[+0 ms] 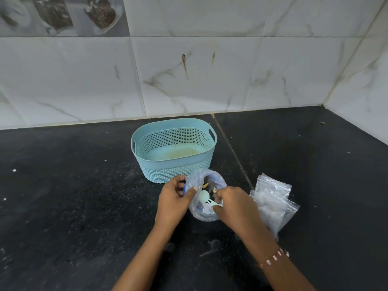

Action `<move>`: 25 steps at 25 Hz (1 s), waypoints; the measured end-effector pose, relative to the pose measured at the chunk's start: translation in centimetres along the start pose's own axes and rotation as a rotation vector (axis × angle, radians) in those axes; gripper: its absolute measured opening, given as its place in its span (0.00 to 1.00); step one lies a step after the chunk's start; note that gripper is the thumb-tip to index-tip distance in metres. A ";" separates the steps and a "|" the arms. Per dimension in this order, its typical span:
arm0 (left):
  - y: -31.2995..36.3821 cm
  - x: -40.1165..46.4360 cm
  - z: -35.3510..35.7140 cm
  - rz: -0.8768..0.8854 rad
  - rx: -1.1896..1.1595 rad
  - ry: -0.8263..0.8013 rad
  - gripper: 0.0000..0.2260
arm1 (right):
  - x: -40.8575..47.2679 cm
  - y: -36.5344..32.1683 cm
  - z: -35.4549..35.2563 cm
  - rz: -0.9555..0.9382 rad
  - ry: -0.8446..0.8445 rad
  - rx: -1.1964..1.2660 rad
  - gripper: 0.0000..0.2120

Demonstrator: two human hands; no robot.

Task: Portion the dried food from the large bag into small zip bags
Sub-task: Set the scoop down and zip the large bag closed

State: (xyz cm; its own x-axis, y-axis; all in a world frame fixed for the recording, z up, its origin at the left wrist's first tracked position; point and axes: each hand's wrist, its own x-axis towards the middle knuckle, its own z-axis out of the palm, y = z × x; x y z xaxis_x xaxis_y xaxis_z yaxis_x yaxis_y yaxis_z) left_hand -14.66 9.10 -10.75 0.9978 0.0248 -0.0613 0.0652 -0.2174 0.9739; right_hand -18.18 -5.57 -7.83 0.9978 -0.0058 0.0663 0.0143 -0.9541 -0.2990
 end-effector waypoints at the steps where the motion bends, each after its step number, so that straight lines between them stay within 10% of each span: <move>1: -0.1 0.1 0.0 -0.013 0.012 -0.024 0.13 | 0.1 -0.1 0.0 0.019 -0.011 0.006 0.06; 13: -1.9 1.1 -2.1 -0.158 -0.057 -0.083 0.12 | 4.5 3.3 -2.8 0.323 -0.021 0.292 0.05; 21: -2.0 1.0 -2.5 -0.319 -0.202 -0.132 0.05 | 4.7 1.6 -1.0 0.273 -0.132 0.048 0.08; 25: -1.7 0.5 -2.3 -0.407 -0.309 -0.186 0.06 | 3.7 0.9 -2.0 0.148 -0.261 0.344 0.11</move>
State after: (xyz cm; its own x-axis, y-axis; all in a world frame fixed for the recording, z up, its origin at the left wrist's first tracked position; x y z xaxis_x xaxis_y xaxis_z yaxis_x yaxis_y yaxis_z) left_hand -14.25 11.76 -11.95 0.8797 -0.1320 -0.4568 0.4681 0.0714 0.8808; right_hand -14.63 -7.00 -5.94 0.9731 -0.0172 -0.2299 -0.1531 -0.7937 -0.5888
